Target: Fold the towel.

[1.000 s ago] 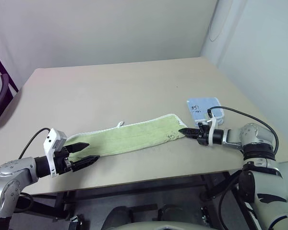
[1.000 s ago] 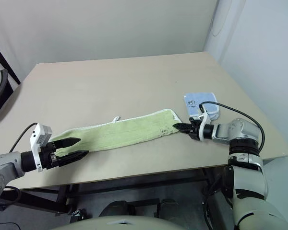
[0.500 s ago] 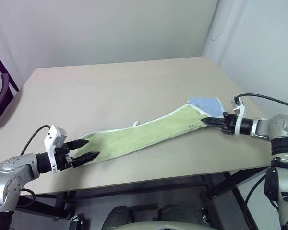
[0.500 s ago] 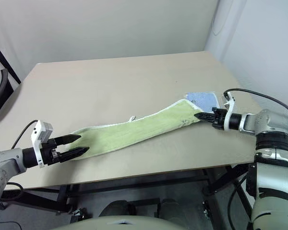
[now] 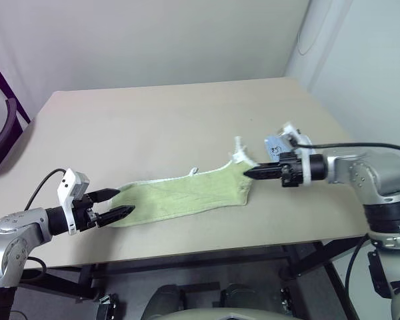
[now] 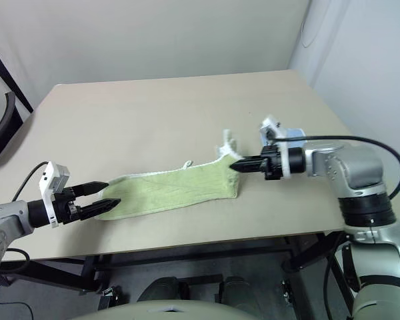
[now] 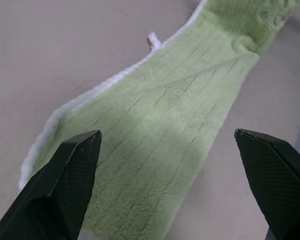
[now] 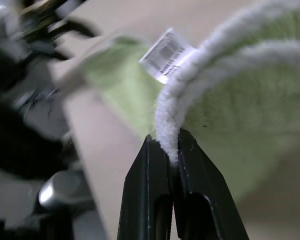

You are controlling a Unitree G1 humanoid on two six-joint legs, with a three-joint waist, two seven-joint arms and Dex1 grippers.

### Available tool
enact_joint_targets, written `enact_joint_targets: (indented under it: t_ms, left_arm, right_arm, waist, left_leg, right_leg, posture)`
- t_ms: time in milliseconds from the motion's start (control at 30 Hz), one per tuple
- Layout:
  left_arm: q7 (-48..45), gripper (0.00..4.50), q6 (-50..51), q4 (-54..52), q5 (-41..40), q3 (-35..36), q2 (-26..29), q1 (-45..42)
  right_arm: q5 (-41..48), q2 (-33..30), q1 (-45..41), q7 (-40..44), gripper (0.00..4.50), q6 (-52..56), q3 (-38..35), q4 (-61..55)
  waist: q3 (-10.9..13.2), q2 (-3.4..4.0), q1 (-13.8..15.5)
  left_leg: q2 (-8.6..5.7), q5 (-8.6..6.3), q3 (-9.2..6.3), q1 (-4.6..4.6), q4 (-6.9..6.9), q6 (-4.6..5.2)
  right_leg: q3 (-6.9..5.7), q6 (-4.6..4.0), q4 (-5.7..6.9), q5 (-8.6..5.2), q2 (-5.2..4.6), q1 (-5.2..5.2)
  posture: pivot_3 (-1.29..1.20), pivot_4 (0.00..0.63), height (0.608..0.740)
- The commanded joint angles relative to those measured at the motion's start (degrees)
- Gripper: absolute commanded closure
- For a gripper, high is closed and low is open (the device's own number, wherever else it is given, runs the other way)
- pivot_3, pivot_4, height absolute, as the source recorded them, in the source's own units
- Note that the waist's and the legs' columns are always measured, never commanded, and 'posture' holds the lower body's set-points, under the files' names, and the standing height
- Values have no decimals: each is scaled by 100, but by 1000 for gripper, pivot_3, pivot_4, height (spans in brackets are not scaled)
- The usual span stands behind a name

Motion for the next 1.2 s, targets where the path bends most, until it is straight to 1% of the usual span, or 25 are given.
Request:
enact_joint_targets:
  t_ms: [33, 100, 200, 267, 467, 500, 567, 700, 733, 767, 833, 900, 967, 1033, 1067, 1100, 1133, 1200]
  left_arm:
    - [-28, 0, -116, 1, 29, 47, 68, -173]
    - [-17, 0, -120, 6, 38, 11, 49, -211]
    - [10, 0, -121, -62, 74, -63, 13, -199]
    - [13, 0, -126, -89, 86, -78, 2, -175]
    - [55, 0, -122, -133, 78, -30, -25, -116]
    - [76, 0, -118, -146, 73, -15, -29, -97]
    - [101, 0, -94, -159, 39, 16, -35, -107]
    - [152, 0, 40, -167, -93, 101, -39, -198]
    - [140, 0, 82, -191, -150, 116, -31, -218]
    - [143, 0, 128, -213, -210, 131, -30, -234]
    - [181, 0, 223, -253, -353, 177, -52, -304]
    - [233, 0, 280, -275, -498, 227, -108, -412]
    - [404, 395, 327, -222, -653, 296, -263, -643]
    - [474, 866, 340, -254, -750, 238, -386, -860]
    - [535, 1208, 345, -278, -777, 155, -487, -1021]
    - [585, 1550, 358, -283, -801, 69, -584, -1173]
    - [622, 1964, 357, -276, -796, -24, -678, -1307]
    - [761, 2648, 296, -135, -665, -299, -962, -1650]
  right_arm:
    - [94, 414, -60, -156, 4462, -189, 254, -260]
    - [15, 595, -61, -223, 4462, -282, 430, -211]
    - [-261, 1006, -137, -359, 4462, -496, 818, 450]
    - [-480, 1158, -186, -419, 4462, -684, 1017, 831]
    - [-702, 1328, -217, -267, 4462, -1001, 1300, 1203]
    - [-751, 1351, -211, -245, 3990, -1059, 1354, 1228]
    - [-817, 1376, -213, -172, 3456, -1175, 1425, 1258]
    - [-979, 1453, -281, -159, 2087, -1369, 1464, 1480]
    - [-978, 1460, -245, -151, 1796, -1487, 1401, 1460]
    - [-963, 1453, -217, -110, 1404, -1587, 1348, 1433]
    - [-800, 1519, -243, -161, 740, -1746, 991, 1494]
    - [-333, 1532, -313, -79, 740, -1563, 445, 1441]
    - [-60, 1528, -339, -59, 704, -1572, 34, 1395]
    - [-28, 1575, -389, -156, 704, -1677, -183, 1598]
    - [-63, 1629, -408, -200, 1098, -1817, -264, 1762]
    - [-93, 1683, -416, -211, 1308, -1933, -316, 1892]
    - [-153, 1720, -404, -209, 1682, -2071, -320, 1963]
    - [-287, 1807, -380, -232, 2371, -2314, -265, 2056]
  waist:
    - [-1, -2, 10]
    - [-3, -5, 14]
    - [-8, -14, 15]
    - [-10, -17, 5]
    - [-9, -15, 4]
    - [-9, -15, -3]
    - [-9, -15, -16]
    - [-9, -15, -11]
    - [-9, -15, -11]
    - [-9, -15, -11]
    - [-9, -15, 0]
    - [-9, -15, 10]
    - [-9, -16, 21]
    - [-11, -18, 15]
    - [-11, -18, 11]
    - [-11, -19, 10]
    - [-11, -19, 9]
    - [-11, -19, 8]
  left_leg:
    - [0, 0, 0, 0, 1, 0]
    - [0, 0, 0, -1, 6, 0]
    - [0, -1, 0, -5, 10, -1]
    - [0, -1, 0, -4, 10, -1]
    - [0, -1, 0, -9, 5, -1]
    - [0, -1, 0, -9, 4, -1]
    - [0, -1, 0, -9, 5, -1]
    - [0, -1, 0, -8, 7, -2]
    - [0, -1, 0, -8, 8, -2]
    - [0, -1, 0, -9, 8, -2]
    - [0, -1, 0, -9, 7, -2]
    - [0, -1, 0, -9, 8, -2]
    - [0, -1, 0, -8, 10, -2]
    - [0, -1, 0, -7, 12, -2]
    - [0, -1, 0, -6, 13, -2]
    - [0, -1, 0, -2, 13, -2]
    - [0, -1, 0, -2, 14, -1]
    - [-1, 0, 0, -1, 15, -1]
  right_leg:
    - [0, -1, 0, 0, 0, 1]
    - [0, -5, 0, -1, -1, 2]
    - [0, -15, -2, -4, -3, 2]
    - [0, -18, -2, -3, -3, 2]
    - [-1, -13, -2, 1, -2, -8]
    - [-1, -9, -2, 3, -2, -8]
    - [-1, -9, -1, 4, -1, -9]
    - [-1, -11, -1, 3, -2, -7]
    - [-1, -11, -1, 3, -2, -6]
    - [-1, -11, -1, 3, -2, -7]
    - [-1, -8, -1, 4, -2, -7]
    - [-2, -6, 0, 6, -1, -6]
    - [-2, -4, 0, 7, -2, -4]
    - [-3, -3, 0, 7, -1, -2]
    - [-3, -3, 0, 8, -1, 0]
    - [-3, -2, 1, 8, -1, 3]
    - [-3, -1, 2, 9, 0, 4]
    - [-3, 4, 3, 11, 1, 5]
  posture:
    - [0, 0, 740]
    - [0, 0, 740]
    - [0, 0, 740]
    - [0, 0, 740]
    - [0, 0, 740]
    - [0, 0, 740]
    - [0, 0, 740]
    - [0, 0, 740]
    - [0, 0, 740]
    - [0, 0, 740]
    - [0, 0, 740]
    - [0, 0, 740]
    - [0, 0, 740]
    - [0, 0, 740]
    - [0, 0, 740]
    - [0, 0, 740]
    - [0, 0, 740]
    - [0, 0, 740]
